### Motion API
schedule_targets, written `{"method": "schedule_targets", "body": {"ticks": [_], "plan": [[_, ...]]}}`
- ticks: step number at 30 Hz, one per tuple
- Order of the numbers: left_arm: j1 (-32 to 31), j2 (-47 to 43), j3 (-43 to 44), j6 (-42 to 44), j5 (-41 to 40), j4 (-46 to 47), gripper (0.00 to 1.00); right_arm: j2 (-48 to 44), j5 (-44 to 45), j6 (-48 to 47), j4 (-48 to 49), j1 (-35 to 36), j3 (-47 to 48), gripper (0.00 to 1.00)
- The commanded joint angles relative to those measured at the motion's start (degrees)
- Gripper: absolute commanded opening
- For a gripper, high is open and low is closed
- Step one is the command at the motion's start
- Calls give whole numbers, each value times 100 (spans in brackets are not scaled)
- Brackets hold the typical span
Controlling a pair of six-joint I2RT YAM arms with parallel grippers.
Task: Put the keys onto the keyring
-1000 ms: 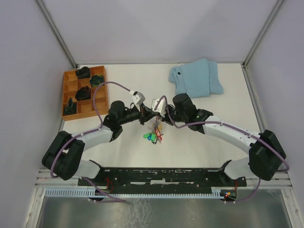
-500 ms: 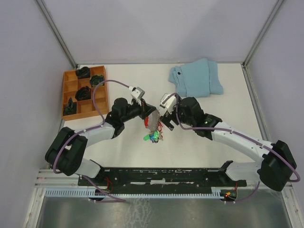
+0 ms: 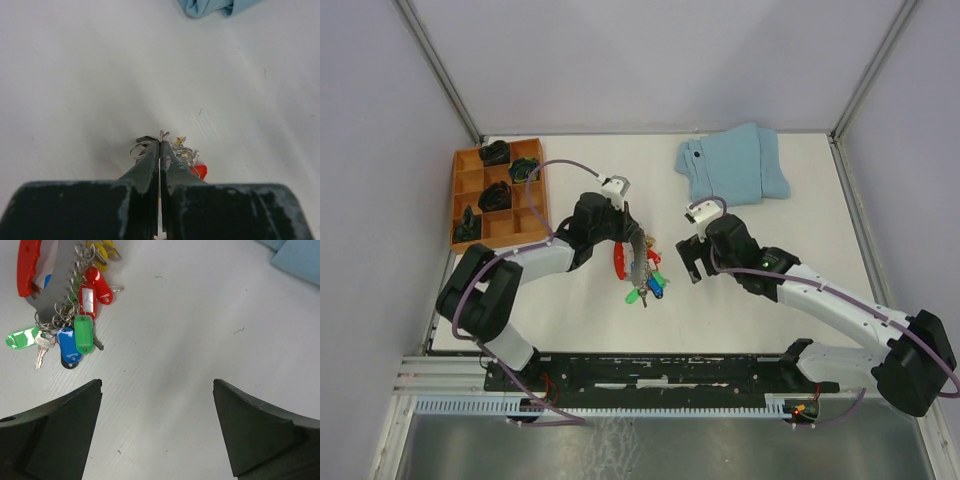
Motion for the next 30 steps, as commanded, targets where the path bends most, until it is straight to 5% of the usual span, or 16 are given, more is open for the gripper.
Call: {"method": "schedule_targets", "body": {"ticks": [1,5,10,12,14,20,30], "plan": [[89,408,465,-308,-380,-194,3,-184,580,595,-174,-2,-86,100],[246,737,645,-536,-336,-210,7,-274,1151,983,-124,2,-75,100],[458,434,491,-769,-481,-213,33,-190,1686,1218,-745,0,168,100],[537,156,366,-786,-543,-314,74,-329,1741,1186,-721,-2,85,100],[621,-194,228,-766,-619,-495,89,-609,1799,1192,-620,-2,-91,100],[814,-1732,-216,-761,-1031,-1380,99,-1544,2136,1193,-507,-1,-447,100],[817,-3920,213,-698,-2294,-3696,99,-2093,2849,1392,-1053,-2,-374,100]]}}
